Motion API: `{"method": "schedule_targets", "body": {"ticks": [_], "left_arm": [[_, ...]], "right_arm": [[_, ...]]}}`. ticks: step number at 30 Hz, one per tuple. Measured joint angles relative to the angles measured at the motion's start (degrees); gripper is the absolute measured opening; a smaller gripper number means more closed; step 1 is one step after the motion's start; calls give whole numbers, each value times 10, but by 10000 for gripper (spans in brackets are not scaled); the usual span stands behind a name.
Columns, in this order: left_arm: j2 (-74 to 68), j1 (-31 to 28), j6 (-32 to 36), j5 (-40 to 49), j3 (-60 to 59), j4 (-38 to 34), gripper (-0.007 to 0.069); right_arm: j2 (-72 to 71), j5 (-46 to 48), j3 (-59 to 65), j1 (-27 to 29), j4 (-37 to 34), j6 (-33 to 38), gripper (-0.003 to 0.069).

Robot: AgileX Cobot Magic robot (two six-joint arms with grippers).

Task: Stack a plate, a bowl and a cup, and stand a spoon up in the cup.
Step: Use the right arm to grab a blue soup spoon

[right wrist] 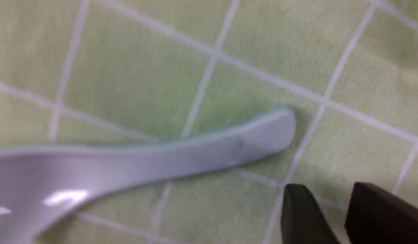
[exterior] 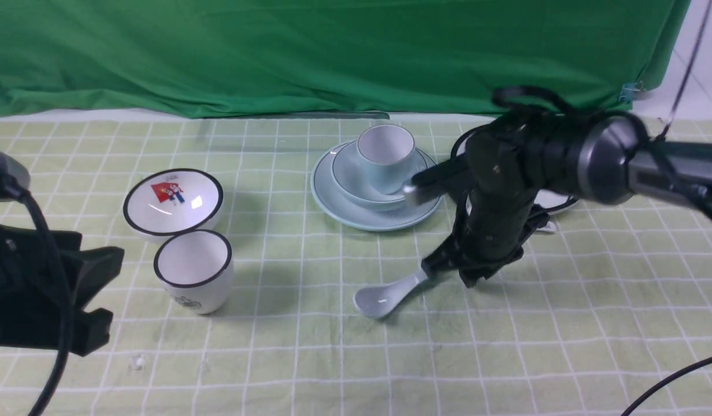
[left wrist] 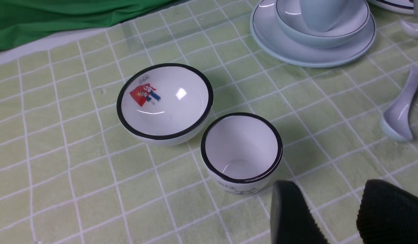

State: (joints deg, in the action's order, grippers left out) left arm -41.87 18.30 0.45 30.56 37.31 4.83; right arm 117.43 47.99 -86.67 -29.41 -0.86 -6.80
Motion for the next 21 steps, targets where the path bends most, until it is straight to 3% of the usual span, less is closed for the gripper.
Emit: {"method": "schedule_targets", "body": {"ticks": [6, 13, 16, 20, 21], "left_arm": [[0, 0, 0, 0, 0, 0, 241], [0, 0, 0, 0, 0, -1, 241], [0, 0, -1, 0, 0, -2, 241], [0, 0, -1, 0, 0, -2, 241], [0, 0, -1, 0, 0, -2, 241]], "right_arm": [[-1, -5, -8, 13, -160, -3, 253], [-1, -70, -8, -1, -181, -65, 308], [-1, -84, -9, -3, -182, -90, 368], [0, -84, -9, -3, -180, -115, 510], [0, -84, -9, -3, -180, -115, 510]]}}
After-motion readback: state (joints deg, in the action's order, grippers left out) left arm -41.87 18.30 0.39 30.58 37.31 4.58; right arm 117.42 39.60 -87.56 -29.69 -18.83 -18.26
